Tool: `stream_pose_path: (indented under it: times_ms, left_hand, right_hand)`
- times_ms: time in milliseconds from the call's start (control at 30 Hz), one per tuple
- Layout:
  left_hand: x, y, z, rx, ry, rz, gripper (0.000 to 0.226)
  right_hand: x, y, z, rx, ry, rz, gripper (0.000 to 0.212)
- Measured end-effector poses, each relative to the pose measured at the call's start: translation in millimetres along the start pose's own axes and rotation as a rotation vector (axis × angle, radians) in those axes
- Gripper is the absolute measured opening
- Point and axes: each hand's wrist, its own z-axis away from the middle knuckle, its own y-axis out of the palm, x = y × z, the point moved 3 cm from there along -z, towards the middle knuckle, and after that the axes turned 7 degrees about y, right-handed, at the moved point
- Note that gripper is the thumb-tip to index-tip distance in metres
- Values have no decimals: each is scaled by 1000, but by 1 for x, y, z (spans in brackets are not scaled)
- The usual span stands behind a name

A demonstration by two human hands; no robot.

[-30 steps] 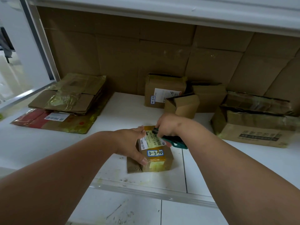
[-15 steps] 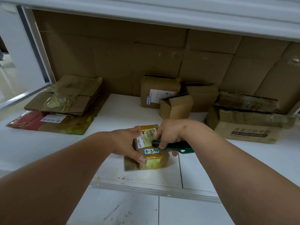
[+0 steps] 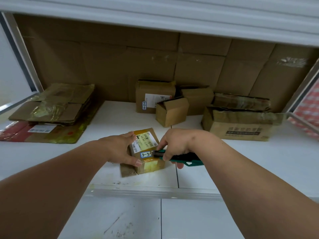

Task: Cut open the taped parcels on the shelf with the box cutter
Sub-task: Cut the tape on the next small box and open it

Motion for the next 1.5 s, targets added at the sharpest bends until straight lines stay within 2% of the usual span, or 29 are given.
stream_pose_path:
  times_ms: [167, 267, 333, 400, 500, 600, 700, 833, 1033, 1233, 1367, 1500]
  left_hand:
    - [-5, 0, 4, -22, -43, -45, 134]
    - [-11, -3, 5, -135, -123, 3, 141]
    - [-17, -3, 5, -199, -160, -24, 143]
    - [-20, 1, 1, -215, -164, -125, 140]
    - [-22, 1, -4, -180, -139, -231, 123]
    - [-24, -7, -10, -167, -114, -269, 110]
    - [-32, -12, -18, -259, -33, -302, 108]
    - [-42, -7, -31, -274, 15, -184, 103]
    - [-41, -9, -46, -320, 12, -98, 106]
    - [-42, -17, -53, -351, 14, -262, 119]
    - [-42, -19, -59, -247, 19, -301, 128]
    - [-44, -19, -63, -242, 8, -293, 133]
  right_hand:
    - [-14, 0, 4, -7, -33, -32, 46]
    - [-28, 4, 4, 97, -23, -45, 44]
    - [-43, 7, 0, 58, -25, -162, 38]
    - [-60, 8, -7, -58, -41, -361, 28]
    - [-82, 16, -19, -169, -55, -621, 27]
    - [-93, 29, -33, -206, -56, -790, 34]
    - [-95, 40, -44, -214, -31, -906, 36]
    - [-92, 46, -54, -180, 0, -1007, 44]
    - [-92, 42, -61, -164, -12, -1022, 31]
    - [-96, 37, -69, -195, -60, -974, 38]
    - [-98, 37, -74, -226, -98, -945, 41]
    - [-102, 40, -78, -249, -100, -913, 45]
